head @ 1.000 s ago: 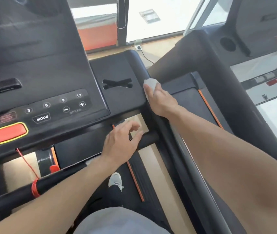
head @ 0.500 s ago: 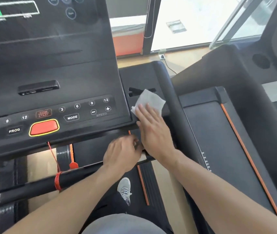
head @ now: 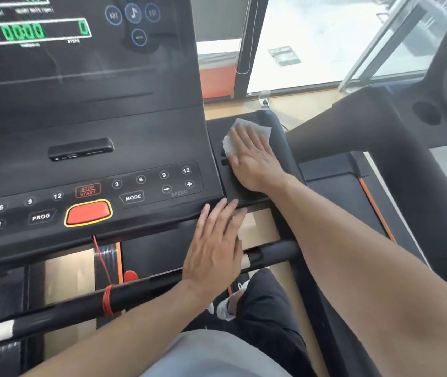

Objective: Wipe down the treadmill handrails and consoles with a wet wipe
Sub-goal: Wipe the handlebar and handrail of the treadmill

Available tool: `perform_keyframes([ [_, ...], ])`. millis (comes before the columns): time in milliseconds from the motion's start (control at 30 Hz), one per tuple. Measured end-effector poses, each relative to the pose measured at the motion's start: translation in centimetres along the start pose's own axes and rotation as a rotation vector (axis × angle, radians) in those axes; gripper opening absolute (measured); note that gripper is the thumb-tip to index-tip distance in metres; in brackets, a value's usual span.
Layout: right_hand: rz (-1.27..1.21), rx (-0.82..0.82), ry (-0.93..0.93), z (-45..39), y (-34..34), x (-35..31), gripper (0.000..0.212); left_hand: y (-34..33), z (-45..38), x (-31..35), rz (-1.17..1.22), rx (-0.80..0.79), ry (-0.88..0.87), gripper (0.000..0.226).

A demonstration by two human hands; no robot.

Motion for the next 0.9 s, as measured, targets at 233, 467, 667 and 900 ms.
perform_keyframes([
  [233, 0.029, -0.104, 0.283, 2.9, -0.8, -2.9, 0.061, -1.2, -0.5, -0.9, -0.158, -0.135, 0.125, 0.089],
  [467, 0.055, -0.015, 0.274, 6.6, -1.8, -3.1, 0.059, -1.4, -0.6, -1.7, -0.149, -0.117, 0.211, 0.098],
  [667, 0.064, 0.000, 0.215, -3.0, 0.1, -2.1, 0.056, -1.2, -0.7, -1.6, -0.183, -0.105, 0.218, 0.097],
  [900, 0.063, 0.047, -0.024, -2.2, 1.3, 2.5, 0.060, -0.8, -0.7, -1.4, -0.206, -0.083, 0.207, 0.094],
])
Point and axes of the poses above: each hand's wrist, its own z-axis away from the middle knuckle, its own y-axis out of the back of the hand, x = y × z, the point moved 8 cm from there along -z, towards the middle knuckle, and after that the axes turned 6 degrees about y, right-handed, at the moved point
